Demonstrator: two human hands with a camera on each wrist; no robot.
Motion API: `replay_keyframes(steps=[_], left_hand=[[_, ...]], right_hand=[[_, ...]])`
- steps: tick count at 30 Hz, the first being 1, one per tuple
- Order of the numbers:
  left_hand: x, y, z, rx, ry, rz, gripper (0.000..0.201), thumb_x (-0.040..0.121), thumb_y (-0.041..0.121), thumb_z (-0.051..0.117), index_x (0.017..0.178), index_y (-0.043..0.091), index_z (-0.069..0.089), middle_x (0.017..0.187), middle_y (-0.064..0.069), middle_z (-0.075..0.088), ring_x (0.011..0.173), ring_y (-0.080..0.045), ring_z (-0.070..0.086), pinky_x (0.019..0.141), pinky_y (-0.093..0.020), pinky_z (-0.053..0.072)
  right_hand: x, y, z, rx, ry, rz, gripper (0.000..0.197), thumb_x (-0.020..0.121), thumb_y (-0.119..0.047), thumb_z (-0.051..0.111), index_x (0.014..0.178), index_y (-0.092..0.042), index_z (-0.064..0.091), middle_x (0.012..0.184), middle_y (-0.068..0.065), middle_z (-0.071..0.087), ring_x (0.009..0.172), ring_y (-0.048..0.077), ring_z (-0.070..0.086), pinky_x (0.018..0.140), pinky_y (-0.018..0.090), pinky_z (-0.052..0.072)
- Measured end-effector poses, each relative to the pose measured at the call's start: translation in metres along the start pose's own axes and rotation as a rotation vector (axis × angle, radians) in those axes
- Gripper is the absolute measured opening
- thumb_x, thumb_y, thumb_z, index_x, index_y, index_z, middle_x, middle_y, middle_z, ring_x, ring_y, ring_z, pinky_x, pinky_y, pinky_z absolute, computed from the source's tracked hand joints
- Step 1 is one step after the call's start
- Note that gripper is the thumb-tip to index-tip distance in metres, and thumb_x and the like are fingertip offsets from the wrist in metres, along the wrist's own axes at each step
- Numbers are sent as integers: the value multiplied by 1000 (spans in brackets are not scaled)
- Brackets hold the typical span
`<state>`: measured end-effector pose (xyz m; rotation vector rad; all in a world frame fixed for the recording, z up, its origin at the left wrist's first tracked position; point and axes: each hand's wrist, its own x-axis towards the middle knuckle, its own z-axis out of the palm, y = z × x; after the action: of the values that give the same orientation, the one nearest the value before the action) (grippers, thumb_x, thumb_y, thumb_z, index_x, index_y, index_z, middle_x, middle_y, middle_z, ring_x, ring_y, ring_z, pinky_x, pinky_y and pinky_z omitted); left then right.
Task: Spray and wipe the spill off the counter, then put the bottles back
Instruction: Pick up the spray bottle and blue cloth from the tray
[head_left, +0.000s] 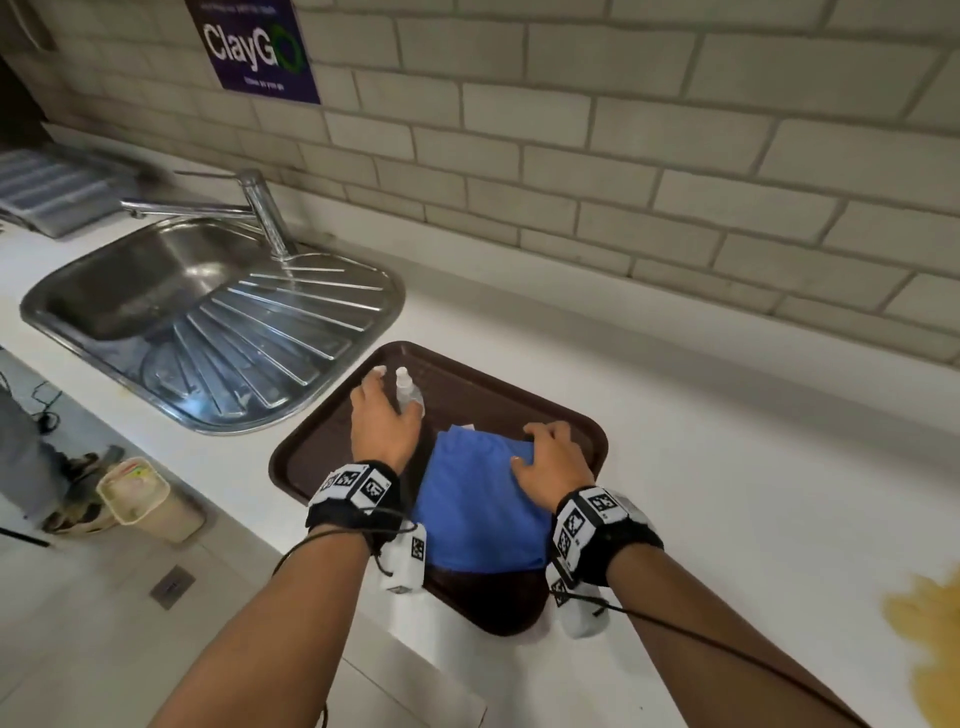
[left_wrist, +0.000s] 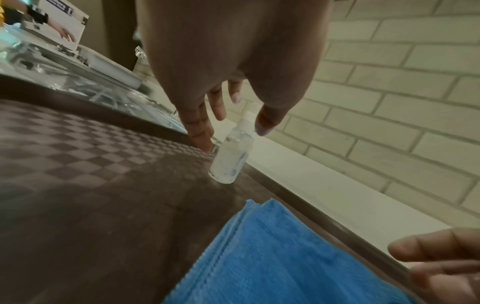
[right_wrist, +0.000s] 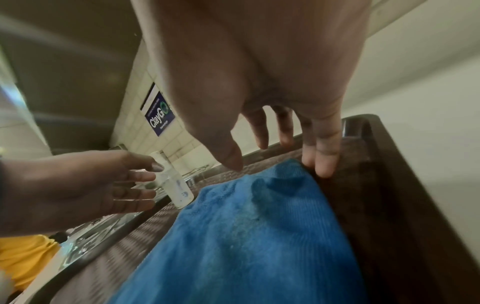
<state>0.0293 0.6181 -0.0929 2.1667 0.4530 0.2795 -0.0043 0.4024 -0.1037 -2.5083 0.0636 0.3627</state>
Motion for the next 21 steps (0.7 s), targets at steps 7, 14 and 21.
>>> replay_keyframes(steps=[7, 14, 21], left_hand=[[26, -9, 18, 15, -112, -54, 68, 87, 20, 66, 148, 15, 37, 143, -16, 50, 130, -36, 50, 111, -46, 39], [27, -15, 29, 73, -121, -45, 49, 92, 20, 63, 137, 8, 47, 132, -19, 59, 122, -39, 56, 104, -46, 43], [22, -18, 21, 72, -171, -4, 35, 94, 20, 62, 126, 9, 53, 124, -18, 65, 117, -40, 59, 100, -45, 46]], right_hand=[[17, -11, 9, 23, -9, 229, 67, 88, -23, 60, 146, -13, 30, 151, 15, 22, 130, 39, 39, 105, 44, 41], [18, -8, 16, -2, 4, 307, 48, 85, -28, 65, 128, -10, 52, 132, 17, 50, 119, 37, 51, 96, 41, 48], [13, -11, 13, 51, -7, 219, 19, 82, -24, 58, 100, -17, 56, 118, 12, 55, 111, 33, 51, 86, 39, 48]])
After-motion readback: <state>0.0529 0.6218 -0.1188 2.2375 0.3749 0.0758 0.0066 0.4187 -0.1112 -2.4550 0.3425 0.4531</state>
